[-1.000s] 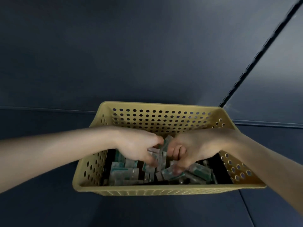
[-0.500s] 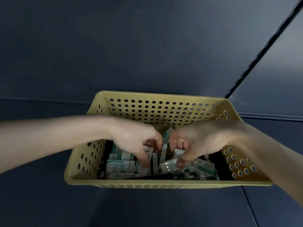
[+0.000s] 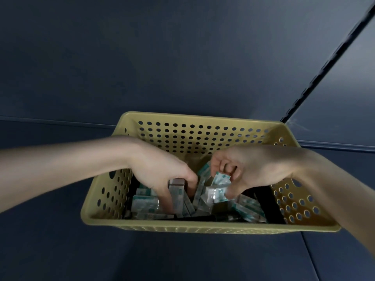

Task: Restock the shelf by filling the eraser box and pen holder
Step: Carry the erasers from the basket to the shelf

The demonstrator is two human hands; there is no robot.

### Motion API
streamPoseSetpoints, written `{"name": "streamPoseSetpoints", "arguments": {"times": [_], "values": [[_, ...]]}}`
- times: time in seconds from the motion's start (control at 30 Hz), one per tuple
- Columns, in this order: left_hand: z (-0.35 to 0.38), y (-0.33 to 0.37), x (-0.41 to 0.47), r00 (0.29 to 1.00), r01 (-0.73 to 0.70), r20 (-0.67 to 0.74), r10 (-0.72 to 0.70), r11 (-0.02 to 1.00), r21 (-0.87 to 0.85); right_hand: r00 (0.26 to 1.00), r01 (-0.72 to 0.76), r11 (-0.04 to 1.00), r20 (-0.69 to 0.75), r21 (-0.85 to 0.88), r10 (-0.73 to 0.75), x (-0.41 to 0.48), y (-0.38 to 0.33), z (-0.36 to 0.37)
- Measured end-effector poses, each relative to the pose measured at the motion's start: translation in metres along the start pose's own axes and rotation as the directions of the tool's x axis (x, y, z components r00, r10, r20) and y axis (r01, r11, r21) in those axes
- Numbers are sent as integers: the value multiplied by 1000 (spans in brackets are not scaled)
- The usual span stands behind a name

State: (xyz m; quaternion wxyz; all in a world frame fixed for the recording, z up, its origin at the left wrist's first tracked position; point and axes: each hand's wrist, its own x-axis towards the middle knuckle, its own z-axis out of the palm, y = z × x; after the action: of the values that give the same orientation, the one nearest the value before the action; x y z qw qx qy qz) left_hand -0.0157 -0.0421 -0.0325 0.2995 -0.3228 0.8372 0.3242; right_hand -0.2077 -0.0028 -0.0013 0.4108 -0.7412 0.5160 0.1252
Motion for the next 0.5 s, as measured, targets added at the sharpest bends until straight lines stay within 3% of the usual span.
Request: {"name": "streamPoseSetpoints", "arguments": {"times": [0.27, 0.4, 0.5], "values": [[-1, 5, 0, 999, -34, 10, 34, 999, 7, 993, -52, 980, 90, -193, 71, -2, -3, 3], [-7, 2, -9, 996, -90, 1, 90, 996, -10, 992, -51, 972, 99, -227, 75, -2, -2, 3], [-3, 9, -2, 1000, -20, 7, 20, 1000, 14, 996, -61, 982, 53, -179, 71, -2, 2, 0]]}}
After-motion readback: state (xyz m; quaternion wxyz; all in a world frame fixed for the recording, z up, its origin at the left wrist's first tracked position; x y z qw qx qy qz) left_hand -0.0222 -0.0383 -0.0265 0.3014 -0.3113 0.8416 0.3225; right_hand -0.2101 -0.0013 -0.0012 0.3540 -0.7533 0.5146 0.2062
